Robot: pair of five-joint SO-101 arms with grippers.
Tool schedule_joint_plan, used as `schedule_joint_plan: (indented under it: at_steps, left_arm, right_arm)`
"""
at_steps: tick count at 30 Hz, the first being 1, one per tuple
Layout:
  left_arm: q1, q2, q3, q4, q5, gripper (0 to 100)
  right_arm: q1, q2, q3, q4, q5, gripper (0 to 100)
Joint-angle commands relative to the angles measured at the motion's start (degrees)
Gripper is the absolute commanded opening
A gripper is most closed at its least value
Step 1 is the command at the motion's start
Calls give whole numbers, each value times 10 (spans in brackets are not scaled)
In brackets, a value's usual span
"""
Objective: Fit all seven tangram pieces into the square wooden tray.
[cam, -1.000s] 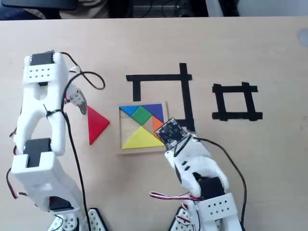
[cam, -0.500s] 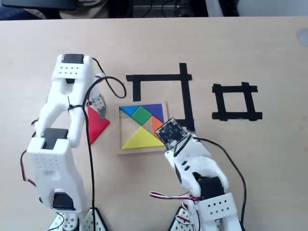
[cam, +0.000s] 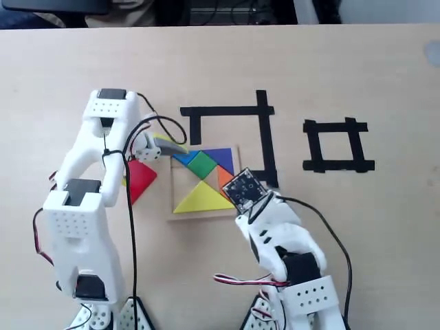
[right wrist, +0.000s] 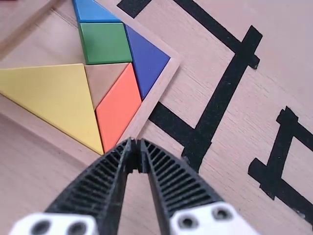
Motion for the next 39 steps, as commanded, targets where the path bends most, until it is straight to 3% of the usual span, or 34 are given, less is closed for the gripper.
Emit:
schedule_joint_plan:
  at_steps: [1,8,34,39]
  left_arm:
    - [-22,-12,18,-40,-25,630]
    - [-72,-12,21,-47,-36,662]
    - [-77,-12,34,-47,-76,662]
    - [-73,-12,5,6,-67,662]
  right_arm:
    - [-4,-5,-1,4,5,15]
    - [-4,-4,-1,4,5,15]
    - [-4,-5,-1,4,5,15]
    - [-4,-5,-1,4,5,15]
